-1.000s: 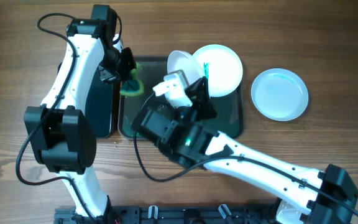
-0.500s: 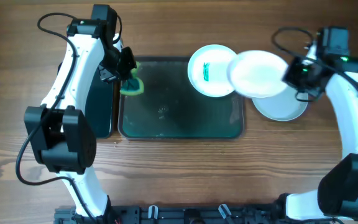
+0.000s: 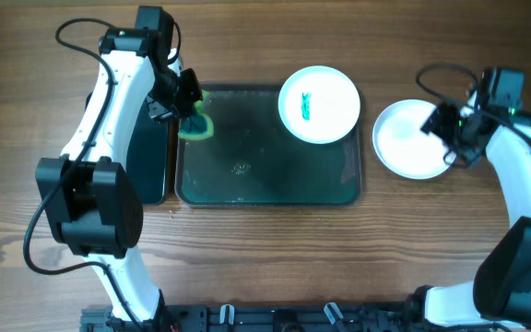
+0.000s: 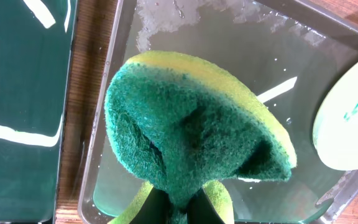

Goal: Clean dirty plates on tray and stack at the side
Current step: 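Carry the second plate right and stack it on the first plate, then grasp the rim of the last white plate with the right gripper, then scrub the last plate with the sponge in the left gripper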

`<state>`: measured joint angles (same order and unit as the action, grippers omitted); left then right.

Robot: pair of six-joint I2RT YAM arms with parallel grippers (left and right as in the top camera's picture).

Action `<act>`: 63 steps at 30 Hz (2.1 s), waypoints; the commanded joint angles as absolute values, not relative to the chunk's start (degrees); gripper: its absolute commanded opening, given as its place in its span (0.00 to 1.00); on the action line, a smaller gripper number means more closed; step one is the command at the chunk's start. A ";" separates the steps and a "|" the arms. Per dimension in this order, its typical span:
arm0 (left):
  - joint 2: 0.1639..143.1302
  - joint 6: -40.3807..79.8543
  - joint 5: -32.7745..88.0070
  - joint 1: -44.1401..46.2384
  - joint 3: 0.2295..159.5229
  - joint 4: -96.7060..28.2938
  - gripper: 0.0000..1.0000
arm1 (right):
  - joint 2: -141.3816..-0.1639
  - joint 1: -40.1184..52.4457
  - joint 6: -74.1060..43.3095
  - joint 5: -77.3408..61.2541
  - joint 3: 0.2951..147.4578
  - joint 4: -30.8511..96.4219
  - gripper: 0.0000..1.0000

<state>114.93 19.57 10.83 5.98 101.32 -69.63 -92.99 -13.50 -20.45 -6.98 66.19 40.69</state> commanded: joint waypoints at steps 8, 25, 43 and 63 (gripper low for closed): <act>113.58 18.41 11.97 6.26 102.17 -69.84 0.04 | -105.03 7.79 -37.39 -12.08 72.27 34.35 0.18; 113.58 18.41 11.97 6.26 102.17 -69.89 0.04 | -113.78 18.20 -27.22 -12.27 73.84 41.56 0.11; 113.58 18.39 11.97 6.26 102.17 -69.84 0.04 | -119.68 14.15 7.84 -2.79 82.15 29.95 0.50; 113.80 18.46 12.21 11.84 94.74 -62.46 0.04 | -121.51 24.01 -39.35 -17.72 80.97 40.10 0.04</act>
